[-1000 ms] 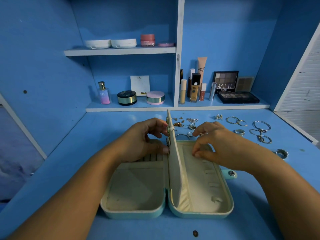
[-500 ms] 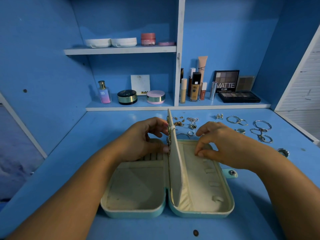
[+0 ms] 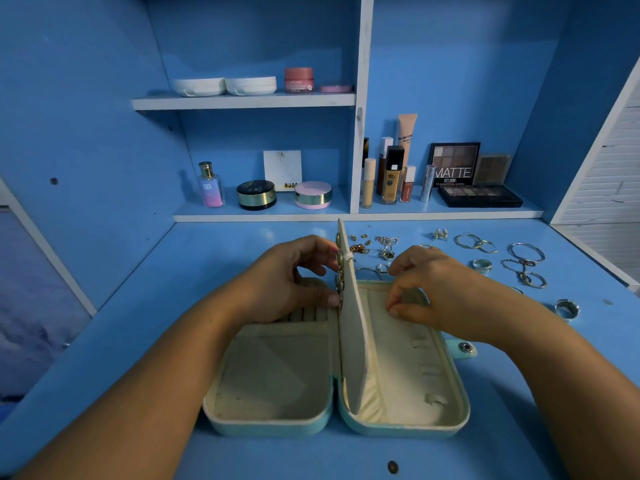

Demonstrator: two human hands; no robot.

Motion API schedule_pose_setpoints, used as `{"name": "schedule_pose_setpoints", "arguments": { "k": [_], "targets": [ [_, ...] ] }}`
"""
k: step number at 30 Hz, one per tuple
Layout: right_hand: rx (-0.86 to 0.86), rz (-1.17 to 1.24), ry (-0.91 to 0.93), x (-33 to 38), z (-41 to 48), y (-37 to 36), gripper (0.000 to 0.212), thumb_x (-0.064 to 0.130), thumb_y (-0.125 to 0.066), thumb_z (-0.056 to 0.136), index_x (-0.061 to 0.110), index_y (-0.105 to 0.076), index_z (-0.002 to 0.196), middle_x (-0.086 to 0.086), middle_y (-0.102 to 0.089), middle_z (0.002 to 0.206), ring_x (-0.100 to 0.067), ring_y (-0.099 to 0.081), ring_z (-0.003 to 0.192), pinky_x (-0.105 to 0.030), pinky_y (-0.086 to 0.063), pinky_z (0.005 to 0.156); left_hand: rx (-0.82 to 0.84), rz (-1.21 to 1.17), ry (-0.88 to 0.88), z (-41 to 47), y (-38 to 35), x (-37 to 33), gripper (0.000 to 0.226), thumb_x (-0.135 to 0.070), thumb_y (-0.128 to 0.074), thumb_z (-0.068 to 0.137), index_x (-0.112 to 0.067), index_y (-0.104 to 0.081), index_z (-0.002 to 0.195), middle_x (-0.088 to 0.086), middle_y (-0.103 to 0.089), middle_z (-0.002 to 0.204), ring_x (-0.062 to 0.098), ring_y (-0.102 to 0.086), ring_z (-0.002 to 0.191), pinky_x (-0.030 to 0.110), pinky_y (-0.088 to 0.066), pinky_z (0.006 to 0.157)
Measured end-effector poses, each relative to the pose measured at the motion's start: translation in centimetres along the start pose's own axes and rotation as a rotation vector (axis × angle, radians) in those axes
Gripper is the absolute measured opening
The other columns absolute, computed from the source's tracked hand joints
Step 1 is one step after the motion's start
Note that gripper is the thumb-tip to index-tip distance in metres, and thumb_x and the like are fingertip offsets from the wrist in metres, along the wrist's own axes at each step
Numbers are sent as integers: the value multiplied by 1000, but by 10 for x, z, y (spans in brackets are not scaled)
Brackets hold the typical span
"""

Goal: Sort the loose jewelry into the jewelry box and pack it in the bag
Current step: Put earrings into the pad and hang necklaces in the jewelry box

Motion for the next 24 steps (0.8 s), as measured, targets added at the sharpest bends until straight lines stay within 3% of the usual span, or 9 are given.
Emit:
{"name": "schedule_pose_setpoints", "arguments": {
  "k": [3, 5, 7, 10, 15, 20, 24],
  "targets": [
    [4, -29, 4, 2, 0, -1, 3, 32, -66, 86, 34, -67, 88, 18, -39, 114, -4, -37, 114, -17, -32, 93, 3, 5, -5, 0, 0, 1, 44, -10, -80, 77, -24, -61, 114, -7, -68, 112, 11, -61, 106, 13, -43, 65],
    [-67, -22, 20, 5, 0, 2, 4, 30, -66, 86, 30, -68, 88, 16, -45, 112, -4, -43, 108, -16, -35, 90, 7, 4, -8, 1, -1, -1, 44, -7, -79, 78, -21, -61, 115, -5, -68, 110, -3, -60, 88, 12, -43, 63],
    [-184, 167, -19, 9, 0, 10, 3, 26, -66, 85, 29, -68, 84, 17, -56, 98, 2, -53, 86, -12, -42, 75, -1, 0, -5, 0, -1, -2, 43, -4, -78, 78, -18, -61, 115, -3, -68, 110, -11, -55, 70, 9, -40, 60],
    [-213, 567, -143, 13, 1, 6, 7, 19, -65, 87, 21, -66, 80, 11, -64, 65, 1, -53, 53, -11, -43, 53, 2, -3, -13, 1, 0, -1, 43, -6, -80, 77, -24, -61, 112, -4, -69, 111, -7, -57, 78, 11, -42, 62],
    [-130, 868, -249, 19, 4, -16, 8, 13, -63, 89, 9, -65, 83, -5, -69, 66, -15, -64, 59, -27, -57, 67, 10, -16, -15, 2, 1, 3, 43, -8, -82, 76, -26, -62, 109, -4, -69, 111, -4, -59, 79, 17, -44, 64],
    [-43, 1015, -264, 29, 4, -26, 10, 8, -59, 91, -2, -63, 90, -15, -71, 78, -18, -65, 64, -28, -58, 69, -1, -32, -5, 1, 2, 4, 49, -30, -83, 67, -28, -62, 111, -4, -68, 112, 19, -65, 100, 49, -56, 81],
    [-19, 1023, -259, 35, 3, -26, 11, 8, -58, 92, -2, -63, 90, -20, -70, 82, -19, -66, 67, -28, -58, 70, 1, -18, -3, 1, 2, 3, 52, -32, -83, 65, -26, -62, 112, -4, -68, 110, 15, -65, 96, 51, -55, 84]
  ]
}}
Point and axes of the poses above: each hand's wrist, its own z-axis towards the middle knuckle, its own y-axis out of the back of the hand, x = y × z, the point moved 7 cm from there along z, towards the middle knuckle
